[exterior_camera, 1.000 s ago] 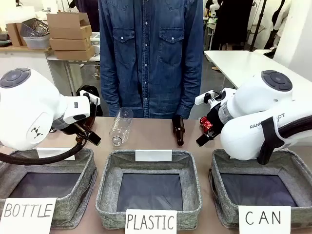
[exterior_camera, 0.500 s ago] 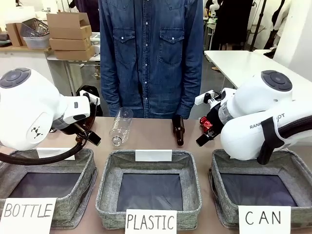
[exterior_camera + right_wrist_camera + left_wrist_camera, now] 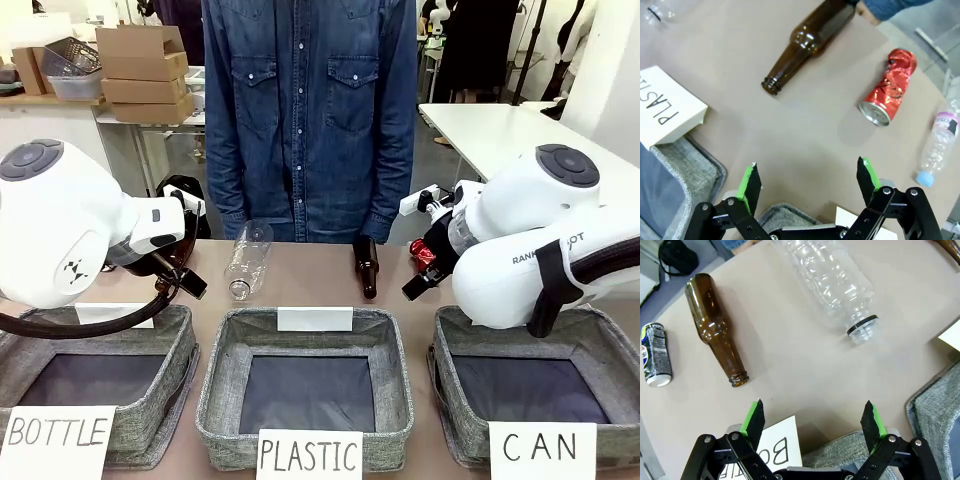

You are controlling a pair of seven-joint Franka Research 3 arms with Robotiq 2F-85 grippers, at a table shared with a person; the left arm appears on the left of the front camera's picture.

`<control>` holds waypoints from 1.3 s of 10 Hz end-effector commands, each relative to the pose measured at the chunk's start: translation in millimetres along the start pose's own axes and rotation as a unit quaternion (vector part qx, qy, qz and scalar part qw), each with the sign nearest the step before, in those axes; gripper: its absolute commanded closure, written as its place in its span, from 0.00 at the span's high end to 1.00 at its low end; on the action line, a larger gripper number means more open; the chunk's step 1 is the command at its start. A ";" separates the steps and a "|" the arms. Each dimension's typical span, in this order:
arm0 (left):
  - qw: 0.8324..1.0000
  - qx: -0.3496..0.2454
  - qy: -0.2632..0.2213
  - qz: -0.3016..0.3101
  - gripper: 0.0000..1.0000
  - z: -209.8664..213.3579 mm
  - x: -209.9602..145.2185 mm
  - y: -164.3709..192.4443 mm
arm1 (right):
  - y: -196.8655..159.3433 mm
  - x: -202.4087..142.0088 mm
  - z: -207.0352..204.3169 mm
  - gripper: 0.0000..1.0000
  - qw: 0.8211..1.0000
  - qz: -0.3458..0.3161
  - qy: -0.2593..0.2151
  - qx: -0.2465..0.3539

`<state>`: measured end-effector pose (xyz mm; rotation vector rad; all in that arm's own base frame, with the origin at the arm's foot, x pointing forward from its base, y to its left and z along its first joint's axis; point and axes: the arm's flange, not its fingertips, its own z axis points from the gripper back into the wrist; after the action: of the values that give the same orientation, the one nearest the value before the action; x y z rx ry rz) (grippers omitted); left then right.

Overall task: Sort the can waste into the basket.
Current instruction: Pick up the can waste from the table and place it in the right Fabric basket.

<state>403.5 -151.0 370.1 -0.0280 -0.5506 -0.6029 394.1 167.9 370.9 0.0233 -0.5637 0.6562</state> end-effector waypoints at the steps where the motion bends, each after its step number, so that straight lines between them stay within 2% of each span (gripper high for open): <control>1: 1.000 0.000 0.000 0.000 1.00 0.1 0.0 0.0 | -0.1 0.0 0.0 1.00 1.000 0.000 0.000 0.000; 2: 1.000 0.000 0.000 0.000 1.00 0.0 0.0 0.0 | 0.0 0.0 0.0 1.00 1.000 0.000 0.000 0.000; 3: 1.000 0.008 0.024 0.004 1.00 30.2 3.4 1.5 | 2.2 5.6 23.2 1.00 0.999 -0.033 0.013 -0.015; 4: 0.999 0.039 0.029 0.015 1.00 79.6 3.3 0.3 | 2.4 8.8 68.7 1.00 0.998 -0.070 -0.003 0.004; 5: 0.999 0.054 0.004 -0.002 1.00 139.1 -9.0 -5.2 | 5.7 2.7 123.0 1.00 0.996 -0.079 -0.026 0.021; 6: 0.998 0.061 -0.013 -0.020 1.00 183.5 -28.8 -13.2 | 13.3 -9.3 165.9 1.00 0.996 -0.077 -0.039 0.034; 7: 0.996 0.053 -0.053 -0.045 1.00 213.6 -49.3 -23.3 | 20.7 -25.5 199.7 1.00 0.995 -0.064 -0.067 0.035; 9: 0.990 0.055 -0.104 -0.077 1.00 221.9 -65.4 -42.8 | 29.5 -50.2 225.6 1.00 0.990 -0.069 -0.107 -0.061; 10: 0.996 0.061 -0.056 -0.036 1.00 229.6 10.4 -13.9 | 11.9 15.4 207.6 1.00 0.995 -0.063 -0.074 0.016; 11: 0.996 0.061 -0.056 -0.036 1.00 229.6 10.4 -13.9 | 11.9 15.4 207.6 1.00 0.995 -0.063 -0.074 0.016; 12: 0.993 0.062 -0.088 -0.056 1.00 269.3 1.5 -30.8 | 17.1 4.7 252.2 1.00 0.993 -0.062 -0.102 -0.013; 13: 0.993 -0.063 -0.079 -0.058 1.00 269.5 0.8 -14.2 | 0.4 1.7 248.4 1.00 0.983 -0.133 -0.103 0.069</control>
<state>269.5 -127.6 588.3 0.0007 -0.7169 -0.6903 275.1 134.0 574.0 0.1576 -0.7176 0.4965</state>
